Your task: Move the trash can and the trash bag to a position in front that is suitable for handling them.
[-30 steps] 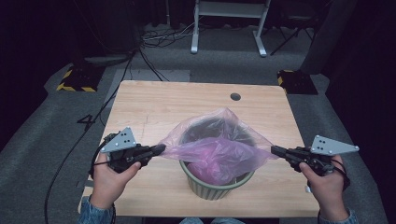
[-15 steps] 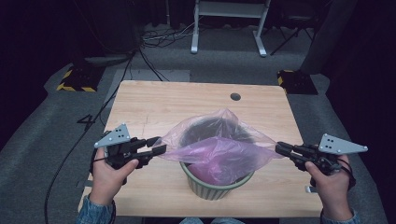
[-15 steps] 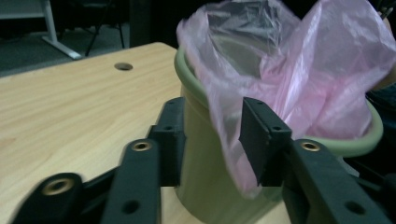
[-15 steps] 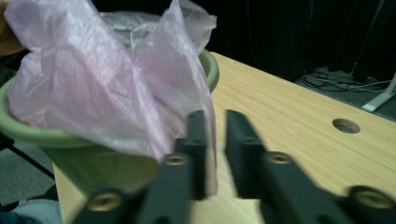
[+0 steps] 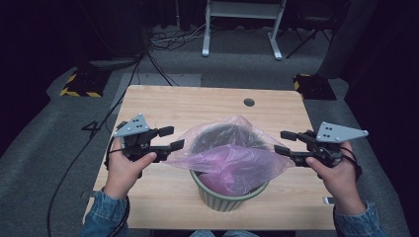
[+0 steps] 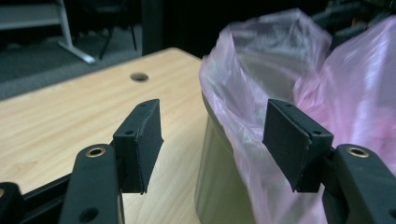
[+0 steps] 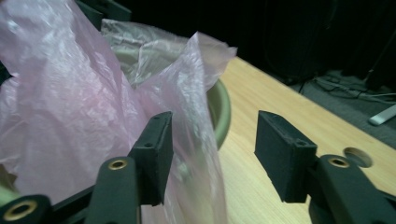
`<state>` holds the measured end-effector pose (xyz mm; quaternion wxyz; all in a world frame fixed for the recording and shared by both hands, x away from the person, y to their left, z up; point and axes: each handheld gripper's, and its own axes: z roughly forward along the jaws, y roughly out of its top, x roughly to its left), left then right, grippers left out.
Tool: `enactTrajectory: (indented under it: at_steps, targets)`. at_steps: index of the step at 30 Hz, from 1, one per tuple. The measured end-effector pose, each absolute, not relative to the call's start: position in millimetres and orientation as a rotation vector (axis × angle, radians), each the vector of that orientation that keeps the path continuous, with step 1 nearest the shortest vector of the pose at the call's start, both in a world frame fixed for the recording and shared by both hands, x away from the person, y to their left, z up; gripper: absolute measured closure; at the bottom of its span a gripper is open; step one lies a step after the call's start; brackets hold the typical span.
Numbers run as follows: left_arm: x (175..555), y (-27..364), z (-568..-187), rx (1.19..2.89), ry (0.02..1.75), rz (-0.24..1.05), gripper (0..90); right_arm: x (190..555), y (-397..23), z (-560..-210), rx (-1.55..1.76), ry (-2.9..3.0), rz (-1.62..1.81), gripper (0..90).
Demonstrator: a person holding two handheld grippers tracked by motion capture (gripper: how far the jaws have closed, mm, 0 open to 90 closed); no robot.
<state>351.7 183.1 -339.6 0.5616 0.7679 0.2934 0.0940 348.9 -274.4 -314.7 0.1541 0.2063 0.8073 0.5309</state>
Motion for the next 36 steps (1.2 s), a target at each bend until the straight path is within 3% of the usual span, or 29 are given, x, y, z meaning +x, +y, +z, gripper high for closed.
enactTrajectory:
  at_steps: [1,4,6,7,11,15,24,36]
  targets:
    - [353.5,179.3,-341.1,1.820,0.684,0.202,38.8,350.8,-270.4,-316.3,0.589,2.330,1.520,49.6]
    - [356.5,171.7,-343.0,1.826,0.655,0.172,48.9,353.2,-261.3,-319.6,0.556,2.383,1.517,66.4]
    - [357.6,168.9,-342.3,1.837,0.635,0.199,59.3,353.9,-257.7,-319.8,0.542,2.393,1.503,78.3]
    - [357.9,167.9,-341.7,1.847,0.628,0.210,69.1,354.4,-256.7,-319.3,0.532,2.392,1.490,82.5]
    - [360.9,168.8,-339.6,1.853,0.661,0.299,88.1,359.1,-258.4,-317.5,0.535,2.374,1.477,88.9]
    - [367.9,177.6,-347.8,1.860,0.750,0.384,90.0,369.4,-266.5,-322.3,0.597,2.352,1.476,89.8]
    - [373.1,183.5,-370.1,1.902,0.817,0.271,90.0,386.4,-276.0,-349.8,0.713,2.390,1.438,90.0]
    - [369.4,178.8,-392.0,1.970,0.877,0.234,90.0,390.3,-284.3,-372.3,0.786,2.417,1.348,90.0]
